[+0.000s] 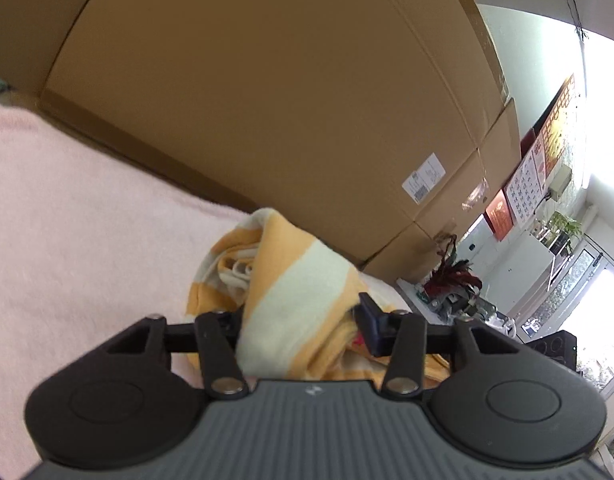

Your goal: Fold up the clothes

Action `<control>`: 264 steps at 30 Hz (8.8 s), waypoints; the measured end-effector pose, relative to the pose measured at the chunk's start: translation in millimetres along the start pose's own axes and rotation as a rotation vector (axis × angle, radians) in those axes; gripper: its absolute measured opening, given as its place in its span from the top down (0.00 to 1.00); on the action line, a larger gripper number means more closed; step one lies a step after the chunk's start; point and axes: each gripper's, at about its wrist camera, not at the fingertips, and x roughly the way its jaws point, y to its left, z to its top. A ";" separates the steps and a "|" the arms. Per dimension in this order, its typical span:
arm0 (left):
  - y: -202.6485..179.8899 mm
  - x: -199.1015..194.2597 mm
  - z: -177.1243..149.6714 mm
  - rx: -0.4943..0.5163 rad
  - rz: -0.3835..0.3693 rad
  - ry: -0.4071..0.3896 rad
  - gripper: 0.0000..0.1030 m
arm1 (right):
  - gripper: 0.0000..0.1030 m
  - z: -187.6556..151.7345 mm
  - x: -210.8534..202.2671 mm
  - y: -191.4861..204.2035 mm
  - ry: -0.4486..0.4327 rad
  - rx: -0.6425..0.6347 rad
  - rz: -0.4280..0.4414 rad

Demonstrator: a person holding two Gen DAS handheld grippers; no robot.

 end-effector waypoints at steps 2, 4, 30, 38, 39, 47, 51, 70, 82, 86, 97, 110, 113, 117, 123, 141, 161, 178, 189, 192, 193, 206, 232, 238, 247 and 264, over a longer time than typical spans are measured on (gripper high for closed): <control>6.6 -3.1 19.5 0.028 0.027 -0.033 0.53 | 0.79 7.8 24.5 11.8 0.017 -0.048 -0.019; 17.3 -1.6 37.0 0.051 0.044 -0.056 0.53 | 0.80 13.8 49.1 18.2 0.018 -0.076 -0.021; 133.5 -15.3 62.9 -0.193 0.194 -0.033 0.16 | 0.63 11.7 66.6 29.6 0.000 -0.177 -0.073; 131.2 15.4 59.7 -0.233 0.183 0.024 0.14 | 0.59 -1.6 73.2 62.5 -0.048 -0.451 -0.216; 128.6 17.7 58.3 -0.221 0.182 0.029 0.18 | 0.54 -5.4 74.5 67.6 -0.046 -0.523 -0.234; 106.5 8.3 57.8 -0.171 0.143 0.007 0.91 | 0.50 -32.5 134.8 84.8 0.073 -0.984 -0.414; 95.6 -1.3 63.7 -0.130 0.140 -0.012 0.94 | 0.64 -21.6 148.8 74.6 0.051 -0.921 -0.451; 52.8 -64.3 52.1 0.039 0.151 -0.130 0.95 | 0.88 -10.5 96.4 96.9 -0.136 -0.790 -0.240; 38.8 -59.7 -17.3 0.175 0.270 0.086 0.94 | 0.88 -50.1 96.0 74.3 0.095 -1.080 -0.331; 40.0 -63.1 -11.9 0.239 0.331 0.119 0.92 | 0.88 -63.1 106.3 76.0 0.129 -1.166 -0.354; -13.4 -69.7 42.6 0.361 0.091 -0.005 0.69 | 0.88 -71.1 117.6 75.8 0.145 -1.225 -0.389; 71.8 -6.4 10.3 0.119 0.035 0.195 0.79 | 0.65 -35.9 71.8 75.3 0.107 -0.824 -0.241; 69.7 -12.5 2.8 0.140 0.029 0.209 0.79 | 0.42 6.9 62.3 48.0 0.021 -0.396 -0.184; 69.5 -12.0 0.1 0.135 0.025 0.210 0.79 | 0.38 28.9 82.2 6.1 0.018 -0.040 -0.167; 73.3 -13.5 0.6 0.130 0.016 0.218 0.78 | 0.39 25.1 120.1 -18.3 0.082 0.092 -0.197; 52.0 -43.8 18.6 0.203 -0.024 0.151 0.54 | 0.59 19.6 140.5 -19.3 0.147 -0.098 -0.048; 103.7 10.5 30.5 -0.005 0.017 0.190 0.58 | 0.60 18.4 140.7 -19.9 0.119 -0.117 -0.018; 131.4 -20.7 89.4 0.012 0.277 -0.044 0.68 | 0.67 56.8 247.7 14.6 0.123 -0.058 0.041; 191.5 5.5 97.3 -0.094 0.220 -0.059 0.65 | 0.67 65.8 310.5 -10.5 0.163 -0.001 0.049; 202.2 19.4 109.9 -0.096 0.192 -0.054 0.64 | 0.67 76.0 317.8 -20.9 0.161 0.028 0.067; 203.7 24.5 114.2 -0.081 0.189 -0.054 0.64 | 0.67 79.2 320.3 -23.8 0.159 0.032 0.069; 184.6 32.4 121.1 0.103 0.232 -0.011 0.63 | 0.66 88.8 321.6 -30.4 0.135 -0.017 0.058; 109.5 74.9 98.2 0.491 0.506 -0.009 0.32 | 0.64 45.3 324.6 49.9 -0.110 -0.757 -0.353; 118.5 70.3 101.7 0.440 0.481 0.036 0.29 | 0.57 64.6 336.9 24.0 0.045 -0.598 -0.380; 119.2 80.1 109.0 0.457 0.471 0.047 0.26 | 0.53 63.3 348.5 39.8 0.067 -0.570 -0.382; 95.1 70.3 95.9 0.564 0.380 0.065 0.19 | 0.79 21.5 327.3 81.1 0.016 -0.593 -0.453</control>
